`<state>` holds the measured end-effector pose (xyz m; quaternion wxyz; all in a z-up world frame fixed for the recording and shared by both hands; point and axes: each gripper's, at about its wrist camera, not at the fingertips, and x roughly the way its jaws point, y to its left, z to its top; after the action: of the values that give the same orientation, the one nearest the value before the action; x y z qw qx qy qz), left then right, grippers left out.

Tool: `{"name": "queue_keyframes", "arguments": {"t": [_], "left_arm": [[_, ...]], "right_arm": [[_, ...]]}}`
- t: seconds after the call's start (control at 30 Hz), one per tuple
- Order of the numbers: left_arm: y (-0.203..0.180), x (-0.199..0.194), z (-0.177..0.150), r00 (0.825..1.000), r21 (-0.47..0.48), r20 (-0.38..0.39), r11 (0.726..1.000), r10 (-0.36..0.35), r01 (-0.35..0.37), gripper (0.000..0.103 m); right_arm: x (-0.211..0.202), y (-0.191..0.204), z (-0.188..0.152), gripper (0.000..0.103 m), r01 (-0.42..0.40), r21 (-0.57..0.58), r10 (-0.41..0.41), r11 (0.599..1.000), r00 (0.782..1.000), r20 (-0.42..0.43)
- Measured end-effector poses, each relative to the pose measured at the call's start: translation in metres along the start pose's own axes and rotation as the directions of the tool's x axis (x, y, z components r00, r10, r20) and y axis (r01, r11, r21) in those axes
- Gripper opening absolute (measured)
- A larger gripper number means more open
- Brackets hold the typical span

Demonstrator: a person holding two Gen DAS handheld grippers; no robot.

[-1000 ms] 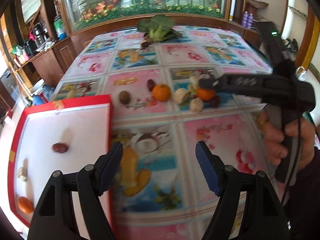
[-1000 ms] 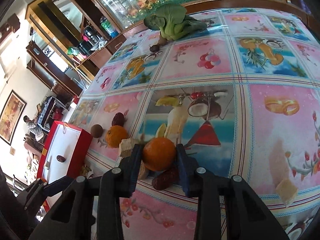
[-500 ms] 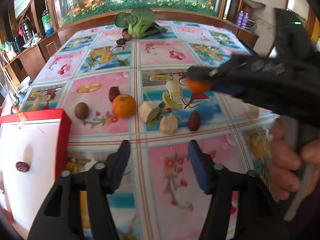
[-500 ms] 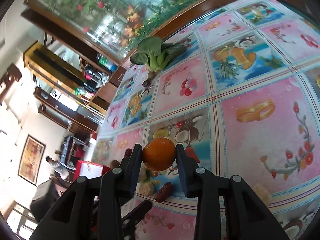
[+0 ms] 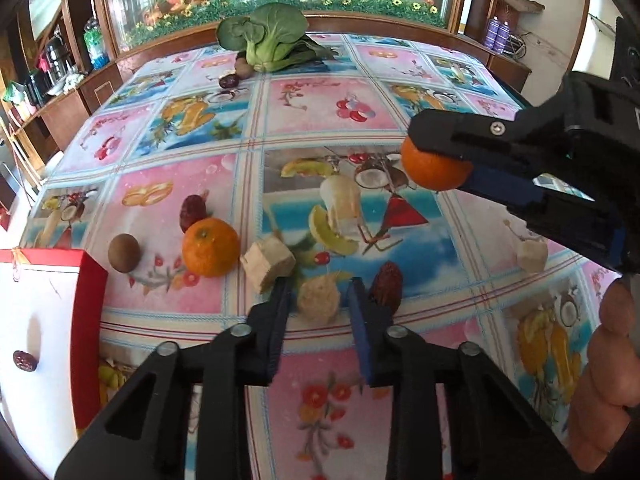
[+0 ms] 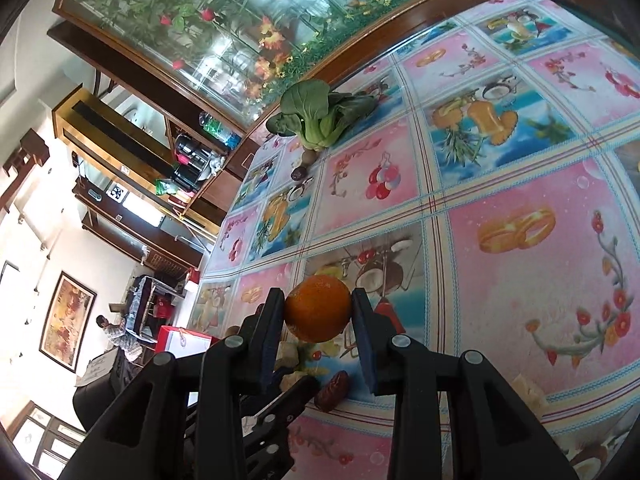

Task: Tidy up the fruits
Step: 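Grasp a mandarin orange with the right tool while the left tool grasps a beige round piece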

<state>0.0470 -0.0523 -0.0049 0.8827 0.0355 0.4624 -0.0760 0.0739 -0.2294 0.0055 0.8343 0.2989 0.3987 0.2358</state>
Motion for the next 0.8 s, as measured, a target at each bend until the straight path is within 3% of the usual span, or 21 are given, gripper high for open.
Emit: {"name": "queue_keyframes", "arguments": {"t": [0.23, 0.43, 0.8], "left_arm": [[0.005, -0.006, -0.006, 1.000, -0.021, 0.014, 1.000, 0.004, -0.003, 0.025], [0.015, -0.047, -0.022, 0.997, -0.031, 0.073, 0.999, -0.006, 0.008, 0.025], [0.081, -0.101, -0.036, 0.987, -0.130, 0.159, 0.991, 0.015, 0.006, 0.025]], "right_arm": [[0.000, -0.008, 0.002, 0.033, 0.029, 0.013, -0.029, 1.000, 0.999, 0.023], [-0.002, -0.015, 0.002, 0.033, 0.070, 0.020, -0.071, 0.997, 0.997, 0.029], [-0.024, -0.013, -0.009, 0.033, 0.165, 0.001, -0.165, 0.986, 0.979, 0.118]]}}
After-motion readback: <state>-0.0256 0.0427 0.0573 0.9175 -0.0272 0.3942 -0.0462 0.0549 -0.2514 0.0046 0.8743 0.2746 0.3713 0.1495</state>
